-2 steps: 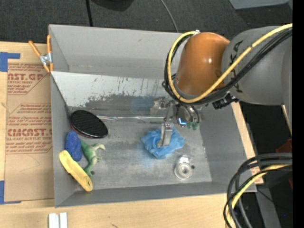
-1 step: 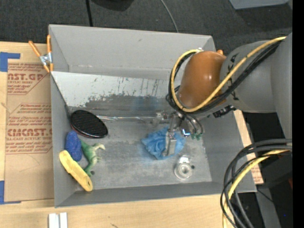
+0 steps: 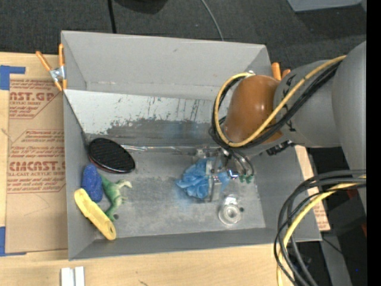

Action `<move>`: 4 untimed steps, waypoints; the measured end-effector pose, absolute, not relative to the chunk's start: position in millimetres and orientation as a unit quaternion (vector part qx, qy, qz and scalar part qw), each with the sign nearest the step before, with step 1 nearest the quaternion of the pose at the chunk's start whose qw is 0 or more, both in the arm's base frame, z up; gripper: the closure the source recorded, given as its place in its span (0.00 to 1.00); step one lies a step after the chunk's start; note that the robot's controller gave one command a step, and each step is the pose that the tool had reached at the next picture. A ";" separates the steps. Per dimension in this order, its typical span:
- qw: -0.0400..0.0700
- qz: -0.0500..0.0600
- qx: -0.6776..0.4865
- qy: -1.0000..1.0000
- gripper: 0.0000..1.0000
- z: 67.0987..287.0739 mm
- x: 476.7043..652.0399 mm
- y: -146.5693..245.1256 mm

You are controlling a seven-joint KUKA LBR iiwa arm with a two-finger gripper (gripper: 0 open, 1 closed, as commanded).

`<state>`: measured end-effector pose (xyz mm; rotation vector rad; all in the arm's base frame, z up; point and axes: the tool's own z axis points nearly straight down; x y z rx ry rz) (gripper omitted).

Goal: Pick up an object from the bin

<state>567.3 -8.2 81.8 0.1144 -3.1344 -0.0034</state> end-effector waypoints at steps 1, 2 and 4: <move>-0.002 -0.001 -0.015 -1.000 0.00 102.0 569.3 -20.0; 0.001 -0.001 0.041 -0.999 0.00 71.3 559.6 -17.0; -0.004 -0.002 0.008 -1.000 1.00 70.2 572.9 -16.0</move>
Offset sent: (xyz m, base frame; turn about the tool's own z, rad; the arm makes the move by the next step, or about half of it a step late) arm -0.0093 -0.0093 -0.0118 -0.0089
